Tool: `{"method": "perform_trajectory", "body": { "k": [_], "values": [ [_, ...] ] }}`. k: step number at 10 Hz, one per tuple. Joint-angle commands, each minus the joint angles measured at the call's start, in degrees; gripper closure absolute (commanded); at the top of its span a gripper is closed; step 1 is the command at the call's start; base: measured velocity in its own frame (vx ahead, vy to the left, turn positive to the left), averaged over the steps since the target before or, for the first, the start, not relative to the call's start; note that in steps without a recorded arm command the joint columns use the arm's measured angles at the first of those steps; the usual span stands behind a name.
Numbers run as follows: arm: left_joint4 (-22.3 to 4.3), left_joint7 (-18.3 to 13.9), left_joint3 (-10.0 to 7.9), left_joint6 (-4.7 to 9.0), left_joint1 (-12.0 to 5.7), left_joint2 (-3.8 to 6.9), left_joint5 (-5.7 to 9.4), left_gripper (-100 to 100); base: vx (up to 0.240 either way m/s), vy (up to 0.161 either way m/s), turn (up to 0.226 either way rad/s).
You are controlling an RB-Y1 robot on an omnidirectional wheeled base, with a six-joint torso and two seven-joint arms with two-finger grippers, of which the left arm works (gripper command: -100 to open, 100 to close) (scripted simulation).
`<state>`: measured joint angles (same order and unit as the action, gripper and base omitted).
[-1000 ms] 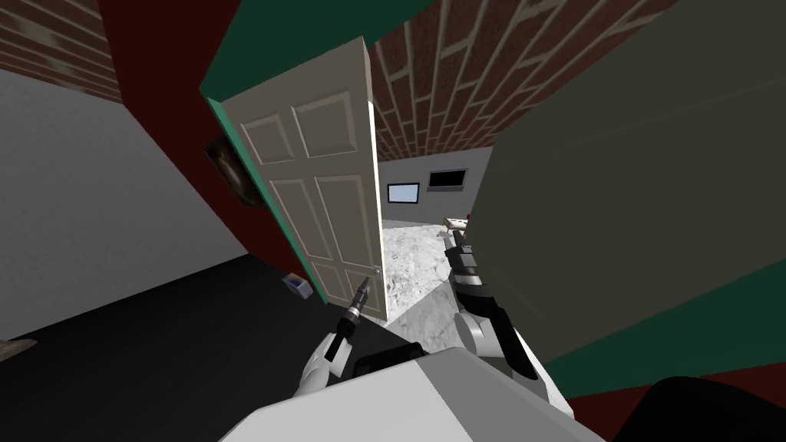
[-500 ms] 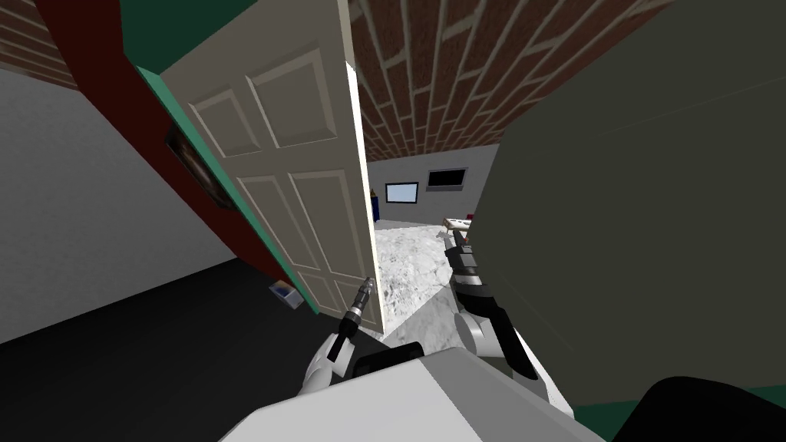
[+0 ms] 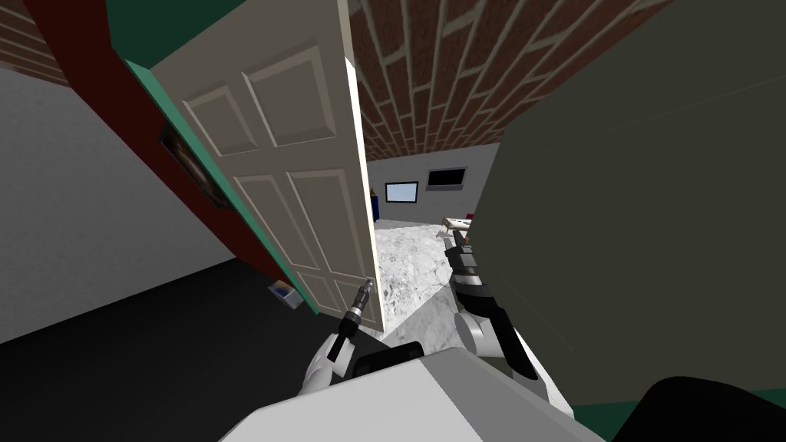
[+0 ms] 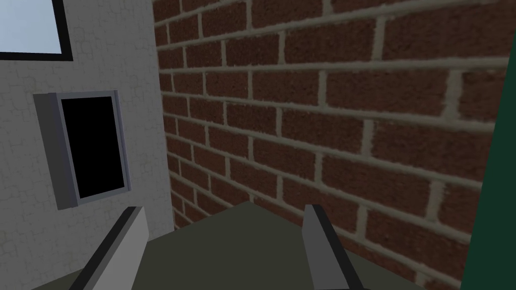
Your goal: Push the door open
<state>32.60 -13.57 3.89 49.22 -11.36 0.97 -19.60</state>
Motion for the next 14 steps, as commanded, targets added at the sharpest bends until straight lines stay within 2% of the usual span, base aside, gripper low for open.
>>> {"method": "perform_trajectory", "body": {
  "k": [1,2,6,8,10,11,12,14],
  "values": [
    [0.05,-0.04,-0.04,0.11,0.0,0.03,0.04,100,0.0,0.0,0.0],
    [0.05,-0.04,-0.04,0.11,0.0,0.03,0.04,100,0.0,0.0,0.0],
    [-0.01,0.73,-1.48,-0.28,0.06,1.24,1.17,100,0.134,-0.07,0.025],
    [-0.57,0.73,-1.48,-0.28,0.06,1.24,1.17,100,0.086,-0.039,-0.006],
    [-0.01,0.73,-1.48,-0.28,0.06,1.24,1.17,100,-0.001,0.0,-0.008],
    [0.02,1.26,-2.53,-0.46,0.07,1.87,2.0,100,0.133,-0.062,0.082],
    [0.02,1.26,-2.53,-0.46,0.07,1.87,2.0,100,0.149,-0.086,0.079],
    [0.05,1.9,-3.78,-0.68,0.08,2.45,2.99,100,0.147,-0.115,0.021]
  ]
}}
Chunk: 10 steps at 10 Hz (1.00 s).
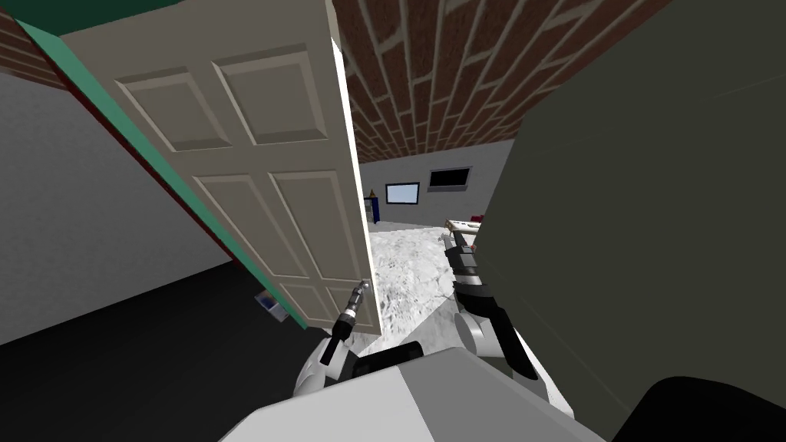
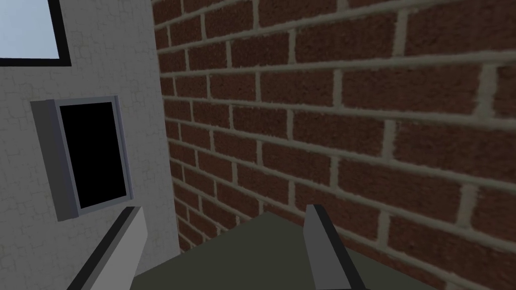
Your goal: Push the door open
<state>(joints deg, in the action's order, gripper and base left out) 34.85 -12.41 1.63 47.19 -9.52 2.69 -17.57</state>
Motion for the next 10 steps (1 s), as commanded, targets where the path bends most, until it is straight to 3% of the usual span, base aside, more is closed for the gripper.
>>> {"method": "perform_trajectory", "body": {
  "k": [1,5,6,10],
  "values": [
    [-2.2,0.73,-1.51,1.34,-1.76,0.72,0.96,100,0.138,-0.086,0.051],
    [-2.15,1.8,-3.62,0.97,-1.75,1.35,2.63,100,0.112,-0.077,0.06],
    [-0.57,0.75,-2.7,0.44,-0.75,1.3,2.19,-100,-0.086,-0.064,0.082],
    [-0.31,0.24,-2.7,0.18,-0.65,0.78,2.48,-100,-0.212,-0.019,0.035]
  ]
}}
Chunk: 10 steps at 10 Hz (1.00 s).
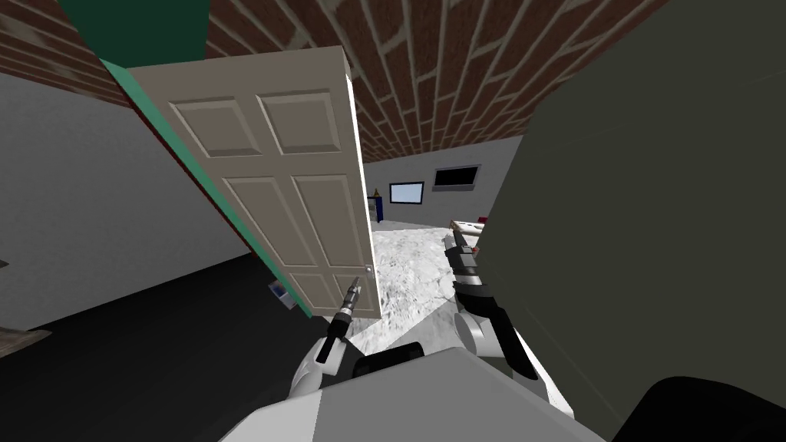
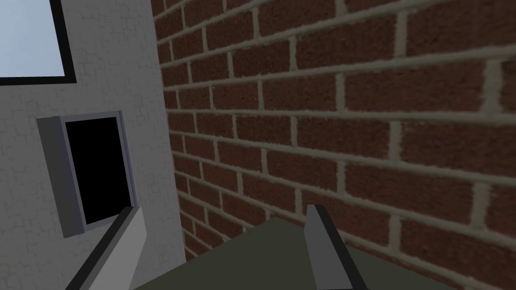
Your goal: Push the door open
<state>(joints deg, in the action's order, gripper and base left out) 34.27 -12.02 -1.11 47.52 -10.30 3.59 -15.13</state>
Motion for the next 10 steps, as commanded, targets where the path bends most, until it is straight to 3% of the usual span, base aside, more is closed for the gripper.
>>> {"method": "perform_trajectory", "body": {
  "k": [1,3,6,10],
  "values": [
    [0.37,-0.35,0.03,-0.26,0.16,-0.52,0.15,-100,-0.201,-0.021,0.041],
    [0.0,-0.31,-0.03,-0.11,-0.05,-0.59,0.21,-100,-0.158,-0.033,0.02],
    [-0.18,0.11,-0.37,0.29,0.06,-0.16,0.45,-100,0.137,-0.029,-0.024],
    [-0.37,0.65,-0.77,0.75,0.15,-0.44,0.72,-100,0.19,-0.045,-0.022]
  ]
}}
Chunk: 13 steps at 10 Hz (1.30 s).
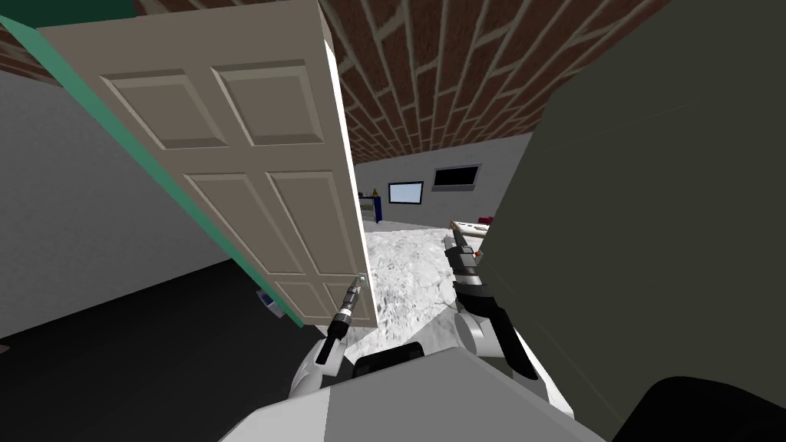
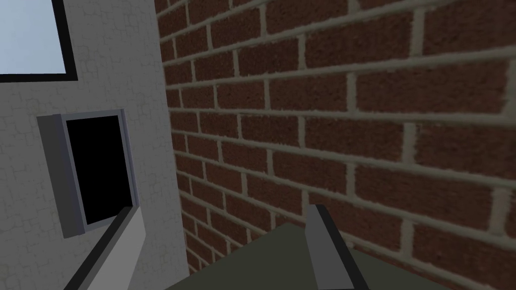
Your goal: Push the door open
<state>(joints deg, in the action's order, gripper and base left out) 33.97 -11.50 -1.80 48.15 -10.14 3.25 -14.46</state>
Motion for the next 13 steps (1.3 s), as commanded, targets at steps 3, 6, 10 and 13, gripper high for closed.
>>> {"method": "perform_trajectory", "body": {
  "k": [3,6,10,13],
  "values": [
    [0.07,0.32,-0.2,0.25,0.22,-0.52,0.14,-100,0.157,-0.042,-0.012],
    [0.07,0.32,-0.2,0.25,0.22,-0.52,0.14,100,-0.022,0.005,-0.011],
    [-0.05,0.66,-0.84,0.03,0.29,-0.01,0.58,100,0.021,-0.009,0.006],
    [-0.06,1.12,-1.9,-0.12,0.29,0.64,1.33,100,0.145,-0.072,0.037]
  ]
}}
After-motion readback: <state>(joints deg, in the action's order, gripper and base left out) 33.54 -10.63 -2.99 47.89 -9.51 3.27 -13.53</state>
